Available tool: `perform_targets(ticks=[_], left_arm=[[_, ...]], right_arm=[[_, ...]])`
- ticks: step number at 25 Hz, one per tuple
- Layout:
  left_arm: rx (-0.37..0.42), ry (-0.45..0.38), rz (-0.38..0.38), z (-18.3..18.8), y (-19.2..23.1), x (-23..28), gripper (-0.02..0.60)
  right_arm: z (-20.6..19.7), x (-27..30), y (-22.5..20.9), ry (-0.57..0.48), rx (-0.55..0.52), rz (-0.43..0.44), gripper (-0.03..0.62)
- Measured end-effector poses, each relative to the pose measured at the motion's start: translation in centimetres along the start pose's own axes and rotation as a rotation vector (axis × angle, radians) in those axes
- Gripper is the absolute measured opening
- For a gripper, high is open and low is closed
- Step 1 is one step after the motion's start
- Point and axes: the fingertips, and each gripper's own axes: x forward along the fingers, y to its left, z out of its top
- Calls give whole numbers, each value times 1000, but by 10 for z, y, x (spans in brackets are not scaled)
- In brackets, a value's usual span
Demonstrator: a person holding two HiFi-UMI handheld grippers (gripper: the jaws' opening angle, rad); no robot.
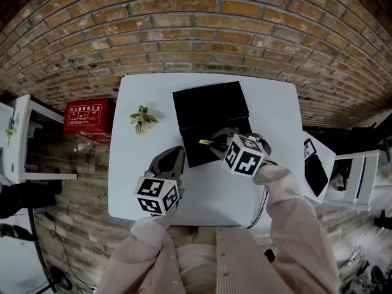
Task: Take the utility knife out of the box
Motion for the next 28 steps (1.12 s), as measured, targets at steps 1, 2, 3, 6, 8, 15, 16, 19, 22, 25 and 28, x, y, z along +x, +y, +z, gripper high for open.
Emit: perform_targets(ticks=[1,2,3,6,8,15,16,19,22,25,28], left_arm=[[3,-7,-2,1,-1,-2,-8],[6,-15,-3,2,-3,-3,-8],[11,-22,-5,4,-4,-4,-8],[24,-45,-13,9,-7,-8,-8],[29,-58,-16,12,-10,-11,-8],[47,-107,-28,24,-19,-25,-8],[52,-115,-31,26,-20,-27,-8],[76,-141,-42,32,-25,-33,-8],[95,-167,-51,38,-28,-40,-8],[113,-190,-57,46,-31,-47,-8],[125,-212,-60,53,-33,-54,-8]], right_arm=[[2,-4,0,-19,15,-14,55],[4,-9,-1,-38,29,-29,55],[6,-12,-2,-57,41,-44,55],[12,-24,-5,-120,80,-90,55],[16,-31,-5,-171,118,-118,55],[28,-56,3,-372,263,-199,55],[30,-60,3,-398,283,-212,55],[33,-73,5,-474,342,-236,55],[39,-86,9,-558,401,-247,55],[44,-101,11,-645,459,-270,55],[49,-119,11,-747,525,-297,55]])
